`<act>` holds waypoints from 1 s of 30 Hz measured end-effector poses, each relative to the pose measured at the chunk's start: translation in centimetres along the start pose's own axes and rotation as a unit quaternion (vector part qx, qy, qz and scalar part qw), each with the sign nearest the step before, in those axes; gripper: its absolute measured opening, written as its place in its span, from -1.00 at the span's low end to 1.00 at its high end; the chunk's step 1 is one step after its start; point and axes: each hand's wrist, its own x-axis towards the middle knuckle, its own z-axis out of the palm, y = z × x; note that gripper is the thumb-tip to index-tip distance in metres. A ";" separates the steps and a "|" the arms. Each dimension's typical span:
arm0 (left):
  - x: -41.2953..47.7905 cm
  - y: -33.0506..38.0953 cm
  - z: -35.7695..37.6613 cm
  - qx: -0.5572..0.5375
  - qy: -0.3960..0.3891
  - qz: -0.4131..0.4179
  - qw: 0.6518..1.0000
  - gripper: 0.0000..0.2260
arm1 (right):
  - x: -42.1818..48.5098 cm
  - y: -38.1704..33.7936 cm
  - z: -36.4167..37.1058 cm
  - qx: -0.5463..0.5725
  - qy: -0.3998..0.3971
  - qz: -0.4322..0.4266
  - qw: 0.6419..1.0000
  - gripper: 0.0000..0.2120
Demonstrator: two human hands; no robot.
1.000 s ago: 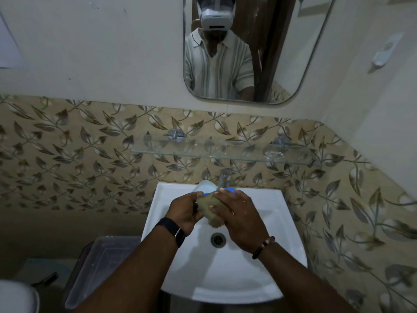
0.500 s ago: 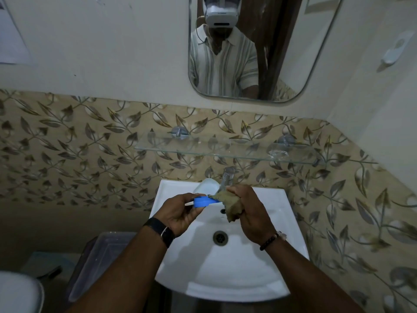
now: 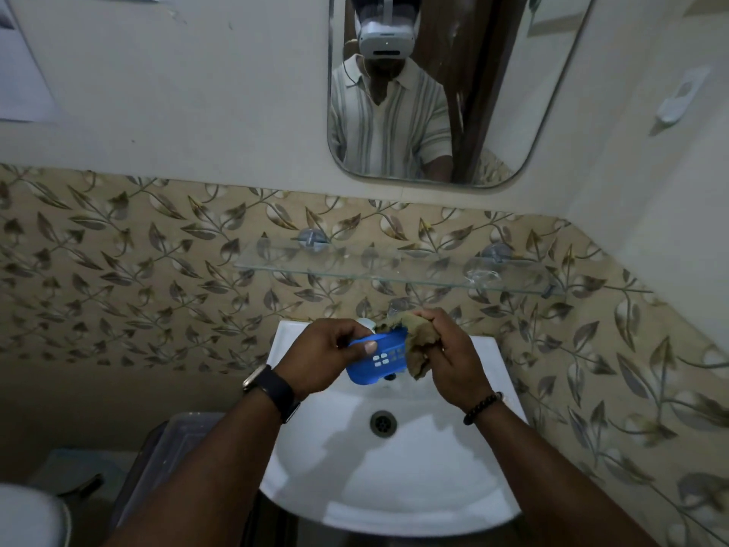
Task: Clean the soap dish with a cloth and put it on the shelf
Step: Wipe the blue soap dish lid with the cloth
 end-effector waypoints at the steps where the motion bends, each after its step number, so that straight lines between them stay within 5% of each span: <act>1: -0.1 0.1 0.3 -0.054 0.022 -0.014 0.998 -0.93 | 0.0 0.1 0.0 0.022 0.031 0.025 0.999 -0.69; 6: -0.3 1.0 2.2 -0.354 0.070 -0.104 0.927 -0.92 | -0.6 -0.1 2.0 0.198 0.160 0.205 0.945 -0.77; 11: -0.4 2.3 4.5 -0.444 0.110 -0.128 0.880 -0.87 | -1.8 -3.0 4.2 0.359 0.220 0.258 0.870 -0.66; 14: -0.5 2.2 5.4 -0.506 0.152 -0.149 0.836 -0.90 | -2.4 -4.1 4.5 0.356 0.223 0.228 0.879 -0.68; 17: -0.6 2.6 6.3 -0.559 0.163 -0.144 0.800 -0.73 | -3.0 -4.5 5.1 0.313 0.222 0.202 0.901 -0.79; 20: -1.1 2.8 7.3 -0.549 0.138 -0.154 0.810 -0.66 | -3.1 -3.9 5.0 0.297 0.237 0.222 0.898 -0.85; 23: -1.6 2.3 7.0 -0.463 0.128 -0.151 0.864 -0.69 | -2.8 -3.0 3.5 0.317 0.213 0.241 0.892 -0.89; 27: -0.9 1.6 3.4 -0.380 0.138 -0.126 0.906 -0.85 | -2.2 -1.0 -0.4 0.181 0.061 0.204 0.960 -0.84; 30: -0.5 1.1 1.3 -0.265 0.046 -0.135 0.954 -0.82 | -1.8 -0.3 -2.7 0.076 -0.008 0.181 0.981 -0.73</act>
